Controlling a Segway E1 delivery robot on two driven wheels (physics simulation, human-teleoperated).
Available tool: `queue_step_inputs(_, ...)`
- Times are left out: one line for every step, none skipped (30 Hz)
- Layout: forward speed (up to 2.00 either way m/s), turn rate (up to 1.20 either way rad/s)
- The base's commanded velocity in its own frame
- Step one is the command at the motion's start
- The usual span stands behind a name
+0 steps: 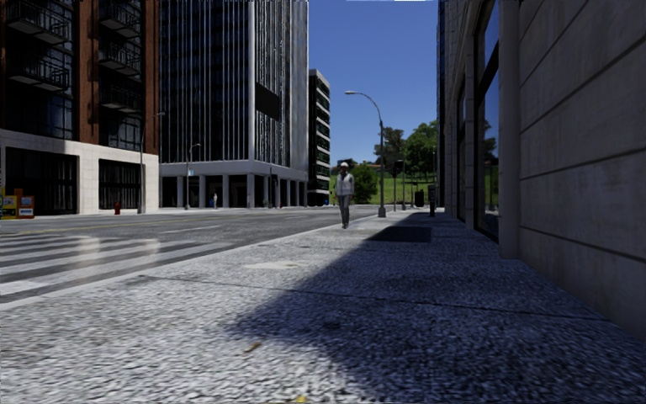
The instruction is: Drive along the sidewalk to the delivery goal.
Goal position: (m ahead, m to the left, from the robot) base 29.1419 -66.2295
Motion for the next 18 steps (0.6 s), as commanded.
queue_step_inputs(2.0, -0.46)
queue_step_inputs(2.0, -0.5)
queue_step_inputs(2.0, -0.51)
queue_step_inputs(2.0, -0.51)
queue_step_inputs(2.0, -0.58)
queue_step_inputs(2.0, -0.62)
queue_step_inputs(2.0, -0.62)
queue_step_inputs(2.0, -0.63)
queue_step_inputs(2.0, -0.63)
queue_step_inputs(2.0, -0.63)
queue_step_inputs(2.0, -0.63)
queue_step_inputs(2.0, -0.63)
queue_step_inputs(2.0, -0.63)
queue_step_inputs(2.0, -0.63)
queue_step_inputs(2.0, -0.63)
queue_step_inputs(2.0, -0.62)
queue_step_inputs(2.0, -0.49)
queue_step_inputs(2.0, -0.49)
